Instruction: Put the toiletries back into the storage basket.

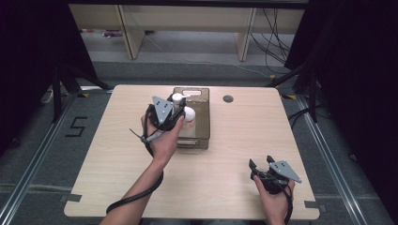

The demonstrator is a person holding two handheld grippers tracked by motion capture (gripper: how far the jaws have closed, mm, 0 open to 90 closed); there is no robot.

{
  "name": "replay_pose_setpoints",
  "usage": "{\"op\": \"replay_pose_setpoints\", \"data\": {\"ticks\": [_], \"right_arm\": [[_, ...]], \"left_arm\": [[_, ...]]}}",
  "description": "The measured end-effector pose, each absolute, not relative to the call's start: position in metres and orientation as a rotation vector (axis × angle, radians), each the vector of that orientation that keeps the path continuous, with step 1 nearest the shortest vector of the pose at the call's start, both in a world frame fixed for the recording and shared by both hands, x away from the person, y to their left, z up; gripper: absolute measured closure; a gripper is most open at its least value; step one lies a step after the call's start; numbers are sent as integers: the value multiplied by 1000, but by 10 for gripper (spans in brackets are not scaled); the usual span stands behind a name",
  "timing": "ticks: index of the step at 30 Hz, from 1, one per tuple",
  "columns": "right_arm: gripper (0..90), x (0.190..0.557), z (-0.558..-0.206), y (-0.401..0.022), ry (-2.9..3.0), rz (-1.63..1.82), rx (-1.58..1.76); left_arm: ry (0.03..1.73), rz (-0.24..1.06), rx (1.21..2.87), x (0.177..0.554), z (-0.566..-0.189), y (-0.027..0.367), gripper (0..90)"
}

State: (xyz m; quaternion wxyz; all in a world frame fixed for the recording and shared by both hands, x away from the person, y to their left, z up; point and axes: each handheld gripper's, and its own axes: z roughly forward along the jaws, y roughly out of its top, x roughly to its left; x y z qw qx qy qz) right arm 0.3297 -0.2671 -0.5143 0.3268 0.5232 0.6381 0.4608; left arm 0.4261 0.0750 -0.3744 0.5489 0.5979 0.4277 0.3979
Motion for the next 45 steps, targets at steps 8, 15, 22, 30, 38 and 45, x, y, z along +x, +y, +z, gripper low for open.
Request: {"op": "replay_pose_setpoints", "data": {"ticks": [8,15,22,30,38,45], "right_arm": [[290,329,-514,-267,1674,1193,1374],[290,330,-514,-267,1670,1200,1365],[290,330,-514,-267,1671,1201,1365],[290,329,-514,-267,1680,1186,1373],[290,329,-514,-267,1684,1187,1361],[290,329,-513,-266,1688,1186,1373]], "left_arm": [[1011,944,1412,426,-375,75,587],[1006,943,1422,427,-375,74,586],[1001,949,1427,426,-375,74,582],[1003,947,1431,426,-377,75,555],[1016,945,1423,426,-378,78,472],[1003,930,1434,423,-376,79,383]]}}
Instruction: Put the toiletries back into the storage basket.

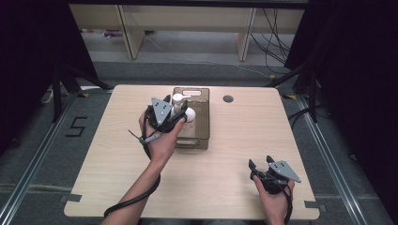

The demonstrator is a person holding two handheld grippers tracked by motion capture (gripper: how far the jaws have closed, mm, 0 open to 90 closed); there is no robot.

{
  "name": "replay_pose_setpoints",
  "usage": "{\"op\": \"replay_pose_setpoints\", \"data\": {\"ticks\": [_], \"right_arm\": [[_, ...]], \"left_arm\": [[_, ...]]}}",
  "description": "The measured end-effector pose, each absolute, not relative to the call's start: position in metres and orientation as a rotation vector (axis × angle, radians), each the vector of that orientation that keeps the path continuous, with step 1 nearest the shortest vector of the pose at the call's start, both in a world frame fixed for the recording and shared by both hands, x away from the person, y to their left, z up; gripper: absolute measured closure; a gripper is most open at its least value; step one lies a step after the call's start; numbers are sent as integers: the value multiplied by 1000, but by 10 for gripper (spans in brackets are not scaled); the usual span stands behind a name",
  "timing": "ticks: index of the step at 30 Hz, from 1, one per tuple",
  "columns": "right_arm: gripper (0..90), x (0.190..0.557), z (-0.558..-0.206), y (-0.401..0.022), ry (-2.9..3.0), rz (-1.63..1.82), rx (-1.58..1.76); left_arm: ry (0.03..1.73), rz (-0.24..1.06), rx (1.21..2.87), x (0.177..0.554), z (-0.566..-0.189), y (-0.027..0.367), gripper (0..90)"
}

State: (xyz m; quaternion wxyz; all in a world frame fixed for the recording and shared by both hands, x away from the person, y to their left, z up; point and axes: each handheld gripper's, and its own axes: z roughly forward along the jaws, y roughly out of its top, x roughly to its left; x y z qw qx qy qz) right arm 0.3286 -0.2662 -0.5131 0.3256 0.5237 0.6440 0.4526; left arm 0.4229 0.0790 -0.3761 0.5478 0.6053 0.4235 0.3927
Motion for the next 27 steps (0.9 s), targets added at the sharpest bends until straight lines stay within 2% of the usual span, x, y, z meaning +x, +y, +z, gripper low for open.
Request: {"op": "replay_pose_setpoints", "data": {"ticks": [27], "right_arm": [[289,329,-514,-267,1687,1195,1365]], "left_arm": [[935,855,1479,398,-370,105,337]]}}
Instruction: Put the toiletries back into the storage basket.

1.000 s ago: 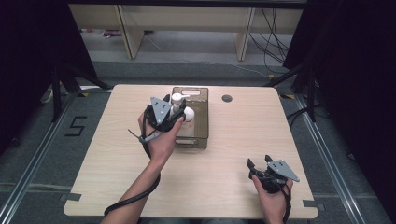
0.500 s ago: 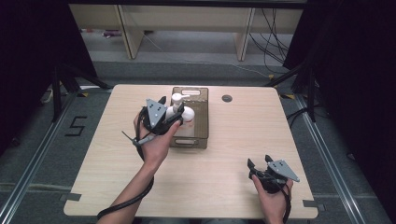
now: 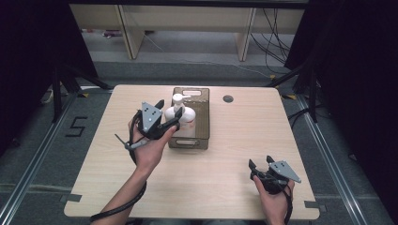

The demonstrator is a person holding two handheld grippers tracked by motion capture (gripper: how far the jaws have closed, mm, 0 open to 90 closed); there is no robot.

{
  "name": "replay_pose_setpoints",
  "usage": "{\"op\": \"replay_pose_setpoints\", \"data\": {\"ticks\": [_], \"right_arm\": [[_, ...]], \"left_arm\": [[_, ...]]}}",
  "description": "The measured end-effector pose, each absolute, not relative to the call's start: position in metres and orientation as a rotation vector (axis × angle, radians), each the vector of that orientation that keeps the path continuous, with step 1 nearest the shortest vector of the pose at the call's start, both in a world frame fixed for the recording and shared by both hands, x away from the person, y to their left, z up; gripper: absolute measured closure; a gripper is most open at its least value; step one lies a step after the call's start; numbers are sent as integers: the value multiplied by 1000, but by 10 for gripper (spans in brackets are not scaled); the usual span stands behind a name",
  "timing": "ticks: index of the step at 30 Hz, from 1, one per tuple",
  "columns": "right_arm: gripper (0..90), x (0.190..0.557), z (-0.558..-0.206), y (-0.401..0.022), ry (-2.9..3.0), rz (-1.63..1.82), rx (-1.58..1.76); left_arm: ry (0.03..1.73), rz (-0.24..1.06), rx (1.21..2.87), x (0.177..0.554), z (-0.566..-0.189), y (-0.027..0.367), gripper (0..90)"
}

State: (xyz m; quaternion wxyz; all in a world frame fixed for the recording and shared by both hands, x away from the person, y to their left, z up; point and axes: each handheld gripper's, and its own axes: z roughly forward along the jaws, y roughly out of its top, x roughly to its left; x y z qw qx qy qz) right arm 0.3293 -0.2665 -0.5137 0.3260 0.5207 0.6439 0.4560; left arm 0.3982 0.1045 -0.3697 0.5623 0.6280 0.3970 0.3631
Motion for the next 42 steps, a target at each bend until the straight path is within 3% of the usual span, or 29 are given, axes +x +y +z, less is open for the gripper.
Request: {"op": "replay_pose_setpoints", "data": {"ticks": [26,42], "right_arm": [[288,329,-514,-266,1677,1197,1380],[288,329,-514,-267,1692,1176,1348]], "left_arm": [[816,863,1543,385,-398,162,321],[972,845,1555,370,-473,212,329]]}}
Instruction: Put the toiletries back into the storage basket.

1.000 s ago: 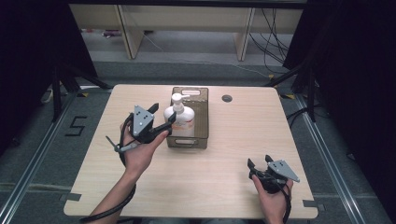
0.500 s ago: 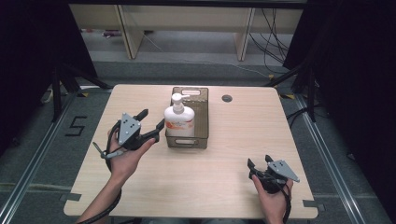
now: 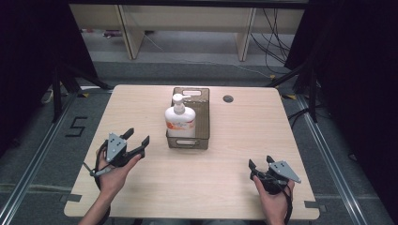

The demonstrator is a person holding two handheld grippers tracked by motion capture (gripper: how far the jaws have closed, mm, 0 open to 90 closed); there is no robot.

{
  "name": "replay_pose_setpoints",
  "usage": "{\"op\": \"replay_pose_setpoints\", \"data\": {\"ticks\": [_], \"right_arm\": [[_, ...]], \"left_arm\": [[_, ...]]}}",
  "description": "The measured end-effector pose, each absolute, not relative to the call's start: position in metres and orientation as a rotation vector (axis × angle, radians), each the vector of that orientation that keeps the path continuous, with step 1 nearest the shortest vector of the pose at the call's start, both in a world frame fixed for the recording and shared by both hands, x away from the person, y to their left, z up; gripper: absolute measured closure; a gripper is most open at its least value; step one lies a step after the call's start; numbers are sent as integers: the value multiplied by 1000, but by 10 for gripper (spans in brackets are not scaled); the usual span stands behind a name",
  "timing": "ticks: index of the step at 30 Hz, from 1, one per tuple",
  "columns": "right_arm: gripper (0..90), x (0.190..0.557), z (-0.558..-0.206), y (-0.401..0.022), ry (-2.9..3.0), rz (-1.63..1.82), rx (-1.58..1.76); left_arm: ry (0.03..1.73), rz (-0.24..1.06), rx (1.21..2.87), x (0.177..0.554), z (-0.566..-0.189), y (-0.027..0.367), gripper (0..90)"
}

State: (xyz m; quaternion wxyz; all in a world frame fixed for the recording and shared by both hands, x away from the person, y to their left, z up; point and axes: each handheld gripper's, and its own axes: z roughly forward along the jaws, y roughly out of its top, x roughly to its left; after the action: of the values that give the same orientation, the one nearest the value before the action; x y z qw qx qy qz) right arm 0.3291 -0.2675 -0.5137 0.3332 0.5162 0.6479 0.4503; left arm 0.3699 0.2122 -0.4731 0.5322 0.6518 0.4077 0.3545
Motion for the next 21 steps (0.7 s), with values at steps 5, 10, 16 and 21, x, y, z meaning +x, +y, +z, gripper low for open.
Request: {"op": "replay_pose_setpoints", "data": {"ticks": [5,10,16,21], "right_arm": [[288,329,-514,-267,1682,1173,1346],[288,329,-514,-266,1679,1187,1346],[288,329,-514,-266,1687,1182,1349],[289,328,-513,-264,1688,1179,1384]], "left_arm": [[1004,854,1570,370,-488,223,329],[1030,852,1589,369,-504,230,328],[1050,860,1582,368,-513,236,326],[1051,861,1573,367,-520,237,327]]}}
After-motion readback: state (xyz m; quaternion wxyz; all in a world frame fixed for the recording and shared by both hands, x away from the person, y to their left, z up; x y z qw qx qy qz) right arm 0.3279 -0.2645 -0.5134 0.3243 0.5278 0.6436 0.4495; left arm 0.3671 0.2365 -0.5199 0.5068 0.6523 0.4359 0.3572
